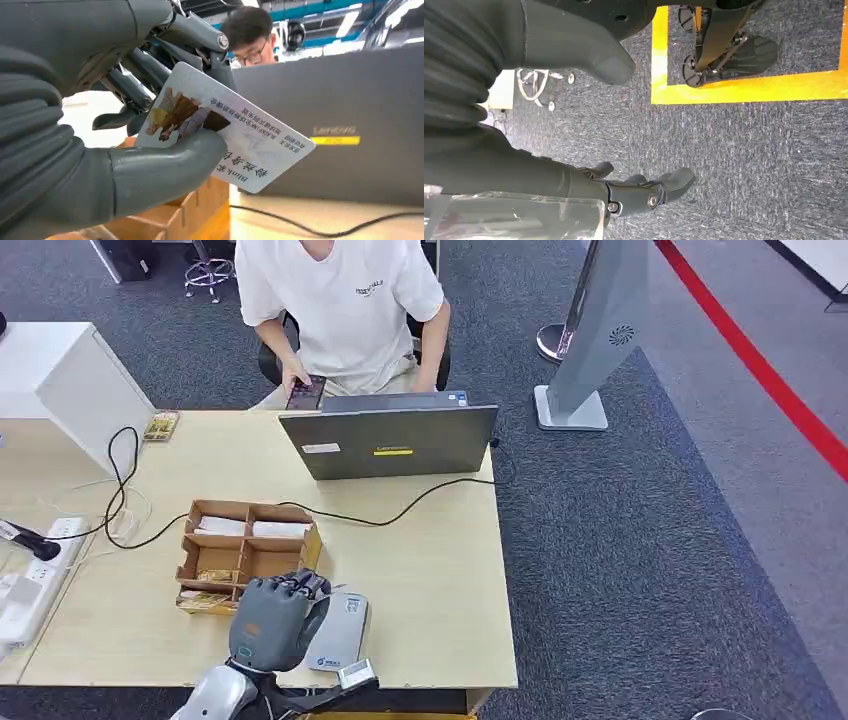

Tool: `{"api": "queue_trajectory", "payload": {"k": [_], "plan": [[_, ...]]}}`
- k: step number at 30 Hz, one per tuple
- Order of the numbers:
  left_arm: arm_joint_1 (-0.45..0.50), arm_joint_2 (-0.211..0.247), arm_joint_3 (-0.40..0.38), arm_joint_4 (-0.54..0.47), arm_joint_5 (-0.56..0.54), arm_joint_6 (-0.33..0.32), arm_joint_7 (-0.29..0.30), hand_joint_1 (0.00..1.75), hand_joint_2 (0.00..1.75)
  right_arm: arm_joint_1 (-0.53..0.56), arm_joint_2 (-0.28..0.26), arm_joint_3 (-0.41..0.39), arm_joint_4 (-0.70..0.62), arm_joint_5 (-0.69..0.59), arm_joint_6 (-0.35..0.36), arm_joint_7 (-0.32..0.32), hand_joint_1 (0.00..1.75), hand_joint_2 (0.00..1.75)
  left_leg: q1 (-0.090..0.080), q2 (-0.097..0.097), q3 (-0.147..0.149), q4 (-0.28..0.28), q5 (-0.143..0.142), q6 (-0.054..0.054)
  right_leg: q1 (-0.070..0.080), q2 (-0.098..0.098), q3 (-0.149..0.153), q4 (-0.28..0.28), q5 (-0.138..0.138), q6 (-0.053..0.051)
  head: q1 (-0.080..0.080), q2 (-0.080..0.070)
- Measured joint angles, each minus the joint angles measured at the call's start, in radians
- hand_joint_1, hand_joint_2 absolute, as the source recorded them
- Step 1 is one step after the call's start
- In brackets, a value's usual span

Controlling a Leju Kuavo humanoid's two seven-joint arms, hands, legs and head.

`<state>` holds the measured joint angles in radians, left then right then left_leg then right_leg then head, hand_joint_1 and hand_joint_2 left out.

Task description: Pass the card to the sensor for recognition and then transmit it.

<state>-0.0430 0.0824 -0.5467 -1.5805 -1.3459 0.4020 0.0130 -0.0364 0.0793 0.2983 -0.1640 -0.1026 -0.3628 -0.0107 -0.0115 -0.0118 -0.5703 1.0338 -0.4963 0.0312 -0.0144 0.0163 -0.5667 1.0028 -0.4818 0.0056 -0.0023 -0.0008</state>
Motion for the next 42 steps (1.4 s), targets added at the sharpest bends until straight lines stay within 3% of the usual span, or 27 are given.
{"api": "queue_trajectory", "payload": {"k": [10,27,30,36,42], "plan": [[-0.042,0.024,-0.048,0.010,-0.015,-0.191,0.082,1.75,1.75,0.003,0.000,0.000,0.001,0.000,-0.001,0.008,0.00,1.75,0.000,0.000,0.000,0.000,0.000,0.000,0.000,0.000,0.000,0.000,0.000,0.000,0.000,0.000],[-0.059,0.041,-0.068,0.052,-0.005,-0.215,0.101,1.75,1.75,0.004,0.000,0.000,0.003,0.002,0.001,0.014,0.00,1.75,0.000,0.000,0.000,0.000,0.000,0.000,0.000,0.000,0.000,0.000,0.000,0.000,0.000,0.000],[-0.062,0.046,-0.071,0.056,-0.001,-0.251,0.109,1.75,1.75,0.004,0.000,0.000,0.003,0.003,0.001,0.016,0.00,1.75,0.000,0.000,0.000,0.000,0.000,0.000,0.000,0.000,0.000,0.000,0.000,0.000,0.000,0.000],[-0.077,0.072,-0.097,0.082,0.012,-0.306,0.118,1.75,1.75,0.004,0.000,0.000,0.003,0.005,0.000,0.019,0.00,1.75,0.000,0.000,0.000,0.000,0.000,0.000,0.000,0.000,0.000,0.000,0.000,0.000,0.000,0.000],[-0.147,0.147,-0.141,0.074,0.090,-0.446,0.120,1.75,1.75,0.005,0.000,0.000,0.003,0.000,-0.007,0.029,0.00,1.75,0.000,0.000,0.001,0.000,0.000,0.000,0.000,0.000,0.001,0.000,0.000,0.000,0.000,0.000]]}}
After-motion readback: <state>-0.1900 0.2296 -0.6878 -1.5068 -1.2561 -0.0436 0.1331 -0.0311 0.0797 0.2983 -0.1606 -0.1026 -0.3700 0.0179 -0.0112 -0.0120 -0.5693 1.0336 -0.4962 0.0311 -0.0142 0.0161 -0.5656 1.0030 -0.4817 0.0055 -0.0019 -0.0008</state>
